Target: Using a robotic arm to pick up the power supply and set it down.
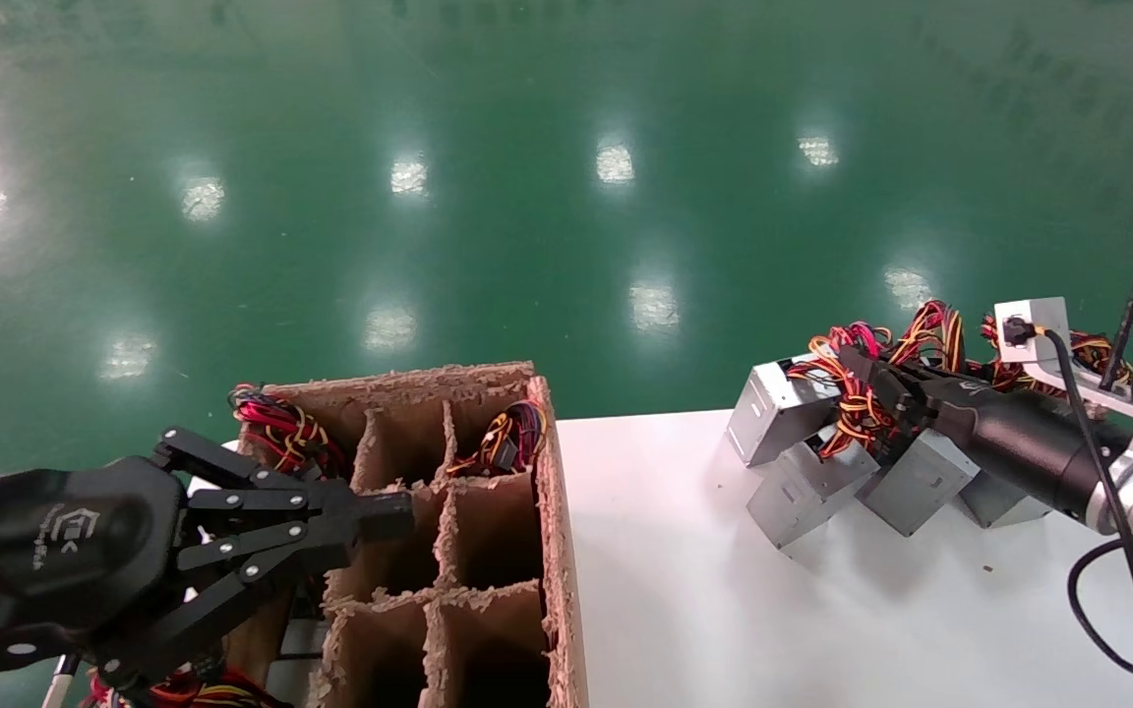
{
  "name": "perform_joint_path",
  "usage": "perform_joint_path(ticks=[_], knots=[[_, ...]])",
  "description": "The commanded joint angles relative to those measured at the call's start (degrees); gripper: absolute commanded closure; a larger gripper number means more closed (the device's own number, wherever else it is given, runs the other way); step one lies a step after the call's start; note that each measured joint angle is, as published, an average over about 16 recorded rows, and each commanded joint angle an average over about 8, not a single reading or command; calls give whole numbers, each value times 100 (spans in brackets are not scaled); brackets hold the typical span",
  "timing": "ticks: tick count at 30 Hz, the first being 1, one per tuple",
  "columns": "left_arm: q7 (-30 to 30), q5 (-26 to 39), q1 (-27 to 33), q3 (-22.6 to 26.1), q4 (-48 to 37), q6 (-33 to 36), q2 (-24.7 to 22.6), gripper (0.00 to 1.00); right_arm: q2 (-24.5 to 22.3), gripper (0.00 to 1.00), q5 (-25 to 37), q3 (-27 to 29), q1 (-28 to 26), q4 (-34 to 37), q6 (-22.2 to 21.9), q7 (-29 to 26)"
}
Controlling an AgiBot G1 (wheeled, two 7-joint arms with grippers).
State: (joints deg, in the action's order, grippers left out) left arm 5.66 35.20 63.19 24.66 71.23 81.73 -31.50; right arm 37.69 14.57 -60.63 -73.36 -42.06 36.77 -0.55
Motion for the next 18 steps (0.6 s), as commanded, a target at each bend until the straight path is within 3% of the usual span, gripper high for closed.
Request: perform_joint_path(ticks=[1,18], knots=[[0,0,0,0,0,0,0,100,-25,0,34,-17,-21,-45,-23,-1],[0,0,0,0,0,0,0,100,-372,0,12,232,-173,-651,-79,328]])
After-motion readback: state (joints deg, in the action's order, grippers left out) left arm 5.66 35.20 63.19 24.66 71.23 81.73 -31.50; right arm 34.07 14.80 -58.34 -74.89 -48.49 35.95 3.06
